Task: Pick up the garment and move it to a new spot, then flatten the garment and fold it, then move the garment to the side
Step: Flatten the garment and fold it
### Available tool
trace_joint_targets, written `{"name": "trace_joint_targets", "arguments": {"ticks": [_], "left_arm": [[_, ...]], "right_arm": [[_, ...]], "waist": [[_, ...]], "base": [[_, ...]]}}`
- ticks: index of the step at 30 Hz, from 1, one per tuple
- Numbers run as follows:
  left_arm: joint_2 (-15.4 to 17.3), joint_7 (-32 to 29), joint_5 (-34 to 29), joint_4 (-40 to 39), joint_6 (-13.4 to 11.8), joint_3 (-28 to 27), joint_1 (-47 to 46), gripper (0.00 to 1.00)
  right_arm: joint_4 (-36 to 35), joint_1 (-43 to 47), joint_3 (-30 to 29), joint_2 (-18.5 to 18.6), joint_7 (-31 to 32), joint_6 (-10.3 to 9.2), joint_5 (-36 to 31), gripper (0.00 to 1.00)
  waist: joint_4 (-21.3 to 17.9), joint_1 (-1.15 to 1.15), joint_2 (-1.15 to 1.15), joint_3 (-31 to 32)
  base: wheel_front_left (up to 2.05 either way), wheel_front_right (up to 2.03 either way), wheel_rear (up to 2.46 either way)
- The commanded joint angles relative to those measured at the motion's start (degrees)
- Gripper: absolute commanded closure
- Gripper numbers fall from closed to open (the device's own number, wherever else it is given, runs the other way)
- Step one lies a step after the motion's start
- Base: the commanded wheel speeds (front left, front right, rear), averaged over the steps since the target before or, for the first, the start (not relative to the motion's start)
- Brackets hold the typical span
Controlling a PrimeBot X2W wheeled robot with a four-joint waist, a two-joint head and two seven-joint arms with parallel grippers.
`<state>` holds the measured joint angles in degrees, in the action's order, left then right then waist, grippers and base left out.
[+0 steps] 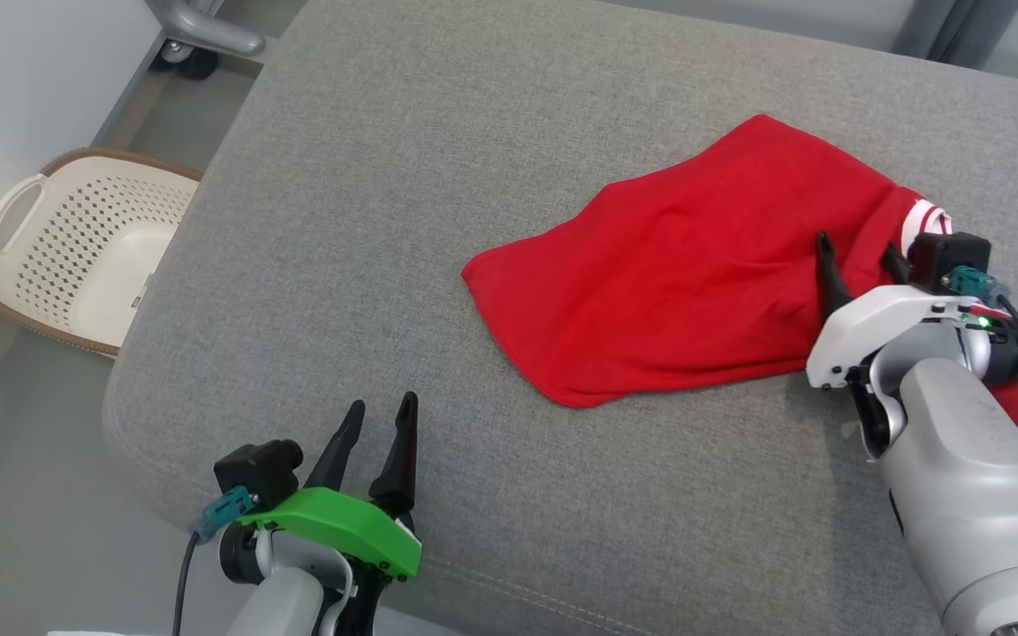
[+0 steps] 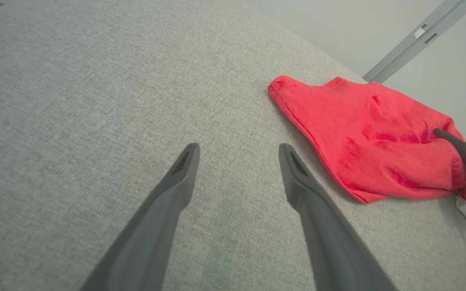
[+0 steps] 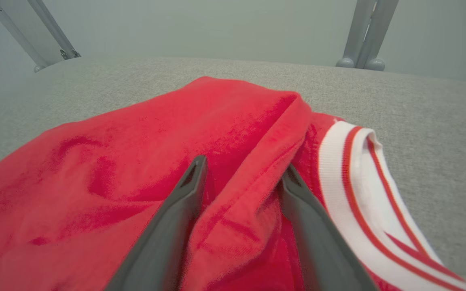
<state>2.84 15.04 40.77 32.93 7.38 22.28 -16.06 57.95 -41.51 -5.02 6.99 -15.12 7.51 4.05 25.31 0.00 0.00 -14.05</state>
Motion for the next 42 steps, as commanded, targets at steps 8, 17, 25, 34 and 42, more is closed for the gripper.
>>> {"name": "trace_joint_targets", "arguments": {"ticks": [8, 17, 25, 34, 42], "left_arm": [[0.12, 0.18, -0.49, 0.31, 0.12, -0.94, 0.32, 0.0], [0.15, 0.18, -1.17, 0.66, 0.12, -1.51, 1.74, 0.0], [0.15, 0.18, -1.55, 1.13, 0.12, -1.49, 2.55, 0.0], [0.13, 0.18, -1.95, 1.06, 0.12, -1.87, 3.37, 0.0], [0.14, 0.18, -1.73, -0.5, 0.12, -1.15, 1.51, 0.0]], "right_arm": [[-8.9, 1.8, 13.44, -2.54, -0.02, -0.02, 5.08, 1.0], [-29.01, 9.93, 55.59, 9.22, -0.01, -0.06, 30.01, 1.0], [-36.62, 8.66, 77.12, 18.39, 0.06, -0.05, 48.44, 0.35], [-36.06, 6.12, 75.62, 22.83, -0.04, -0.06, 55.89, 0.0], [-28.33, 5.99, 52.23, 19.95, -0.05, -0.03, 43.87, 0.0]], "waist": [[-0.98, 0.0, 0.0, 1.61], [-3.94, 0.0, 0.0, 5.18], [-5.99, 0.0, 0.0, 6.86], [-8.09, 0.0, 0.0, 7.83], [-7.02, 0.0, 0.0, 5.11]], "base": [[0.0, 0.0, 0.0], [0.0, 0.0, 0.0], [0.0, 0.0, 0.0], [0.0, 0.0, 0.0], [0.0, 0.0, 0.0]]}}
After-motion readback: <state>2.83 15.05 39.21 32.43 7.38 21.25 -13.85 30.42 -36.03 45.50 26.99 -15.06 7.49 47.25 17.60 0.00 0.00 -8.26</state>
